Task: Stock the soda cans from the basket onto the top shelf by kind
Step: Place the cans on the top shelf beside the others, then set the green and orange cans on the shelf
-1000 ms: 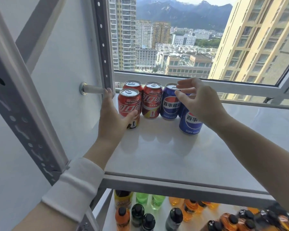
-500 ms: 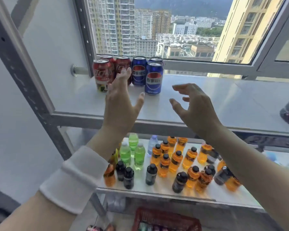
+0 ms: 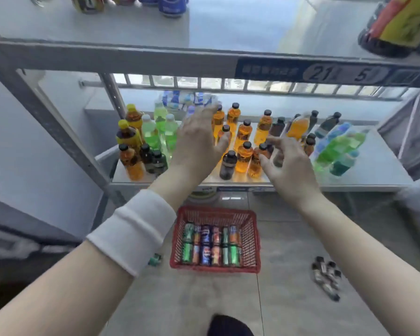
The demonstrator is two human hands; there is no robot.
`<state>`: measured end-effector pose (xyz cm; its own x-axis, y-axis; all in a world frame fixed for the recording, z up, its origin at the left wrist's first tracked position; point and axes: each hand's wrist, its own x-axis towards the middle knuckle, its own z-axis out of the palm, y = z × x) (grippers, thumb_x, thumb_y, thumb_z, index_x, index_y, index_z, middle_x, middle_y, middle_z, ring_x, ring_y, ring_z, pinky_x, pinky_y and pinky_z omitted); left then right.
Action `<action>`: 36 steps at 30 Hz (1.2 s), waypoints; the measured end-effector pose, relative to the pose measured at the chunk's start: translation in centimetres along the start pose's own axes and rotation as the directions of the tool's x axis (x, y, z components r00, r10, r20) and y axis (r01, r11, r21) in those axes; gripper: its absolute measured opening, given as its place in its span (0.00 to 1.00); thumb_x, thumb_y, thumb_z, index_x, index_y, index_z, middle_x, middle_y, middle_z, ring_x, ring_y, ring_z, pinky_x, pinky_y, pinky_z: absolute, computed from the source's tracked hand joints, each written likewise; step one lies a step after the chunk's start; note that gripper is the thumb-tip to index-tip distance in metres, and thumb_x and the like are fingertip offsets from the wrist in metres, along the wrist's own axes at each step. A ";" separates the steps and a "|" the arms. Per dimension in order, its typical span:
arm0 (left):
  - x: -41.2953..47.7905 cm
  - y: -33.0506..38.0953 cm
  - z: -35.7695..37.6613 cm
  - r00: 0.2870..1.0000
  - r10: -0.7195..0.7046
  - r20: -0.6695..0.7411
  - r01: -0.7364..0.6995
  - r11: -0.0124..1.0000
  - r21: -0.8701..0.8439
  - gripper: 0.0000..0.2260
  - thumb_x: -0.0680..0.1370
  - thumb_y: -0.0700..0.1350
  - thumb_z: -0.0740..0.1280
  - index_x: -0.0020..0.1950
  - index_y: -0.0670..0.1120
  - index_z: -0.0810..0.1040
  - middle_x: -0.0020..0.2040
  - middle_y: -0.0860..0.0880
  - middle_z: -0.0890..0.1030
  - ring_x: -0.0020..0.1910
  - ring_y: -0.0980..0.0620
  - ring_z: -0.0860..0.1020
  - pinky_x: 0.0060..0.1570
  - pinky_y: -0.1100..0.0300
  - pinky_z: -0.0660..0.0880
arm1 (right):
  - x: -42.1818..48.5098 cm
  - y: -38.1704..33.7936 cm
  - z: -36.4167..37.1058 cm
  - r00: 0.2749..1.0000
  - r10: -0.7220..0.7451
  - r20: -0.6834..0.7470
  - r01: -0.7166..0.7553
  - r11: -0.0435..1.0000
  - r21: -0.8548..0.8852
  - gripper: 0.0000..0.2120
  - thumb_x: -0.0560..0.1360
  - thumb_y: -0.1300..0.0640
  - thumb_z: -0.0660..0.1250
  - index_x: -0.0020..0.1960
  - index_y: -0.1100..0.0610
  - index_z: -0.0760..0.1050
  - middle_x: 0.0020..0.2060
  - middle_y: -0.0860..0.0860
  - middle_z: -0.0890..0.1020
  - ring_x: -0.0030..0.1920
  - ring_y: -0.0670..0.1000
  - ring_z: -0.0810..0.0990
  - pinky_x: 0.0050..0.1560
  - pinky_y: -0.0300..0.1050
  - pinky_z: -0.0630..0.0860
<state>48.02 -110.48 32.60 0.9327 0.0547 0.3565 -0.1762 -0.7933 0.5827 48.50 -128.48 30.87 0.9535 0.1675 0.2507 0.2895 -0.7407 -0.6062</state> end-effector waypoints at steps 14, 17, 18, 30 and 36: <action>-12.7 -7.6 11.4 0.808 -0.461 0.367 0.509 0.860 -0.043 0.22 0.77 0.47 0.64 0.70 0.46 0.65 0.69 0.49 0.69 0.68 0.51 0.67 0.65 0.58 0.64 | -13.8 13.5 7.5 0.778 0.518 0.355 -0.523 0.848 -0.092 0.22 0.74 0.53 0.66 0.66 0.57 0.68 0.62 0.51 0.73 0.62 0.49 0.72 0.57 0.37 0.65; -14.2 -9.3 15.0 0.714 -0.582 0.389 0.637 0.770 -0.016 0.21 0.77 0.46 0.65 0.69 0.45 0.67 0.67 0.46 0.72 0.66 0.49 0.70 0.64 0.56 0.66 | -14.5 17.0 8.9 0.696 0.588 0.412 -0.607 0.788 -0.101 0.22 0.74 0.52 0.66 0.65 0.57 0.68 0.62 0.51 0.74 0.62 0.49 0.72 0.57 0.38 0.66; -14.8 -9.7 16.2 0.675 -0.619 0.403 0.679 0.734 -0.010 0.21 0.76 0.45 0.65 0.69 0.44 0.67 0.67 0.46 0.73 0.65 0.49 0.71 0.64 0.55 0.68 | -14.6 18.0 9.4 0.664 0.610 0.432 -0.634 0.766 -0.107 0.22 0.75 0.52 0.66 0.65 0.57 0.67 0.62 0.51 0.74 0.62 0.49 0.72 0.57 0.38 0.66; -19.6 -15.3 32.3 0.356 -0.664 0.658 0.817 0.562 0.125 0.23 0.76 0.47 0.66 0.69 0.46 0.65 0.66 0.47 0.73 0.66 0.50 0.70 0.62 0.58 0.67 | -12.2 30.0 19.4 0.392 0.741 0.545 -0.792 0.574 -0.211 0.26 0.74 0.48 0.67 0.67 0.59 0.66 0.62 0.53 0.76 0.61 0.52 0.75 0.59 0.44 0.69; -22.8 -23.3 47.5 0.215 -0.544 0.811 0.803 0.571 0.170 0.25 0.76 0.49 0.67 0.69 0.43 0.65 0.66 0.45 0.73 0.64 0.49 0.72 0.61 0.61 0.68 | -7.5 40.9 33.7 0.437 0.612 0.659 -0.612 0.739 -0.281 0.24 0.73 0.46 0.66 0.63 0.58 0.71 0.59 0.54 0.79 0.59 0.55 0.77 0.60 0.47 0.72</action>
<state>45.81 -122.02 -23.82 0.5513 -0.0488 -0.8329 0.7020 -0.5122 0.4947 56.03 -138.04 -21.25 0.6494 0.0488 -0.7589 -0.3932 -0.8327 -0.3899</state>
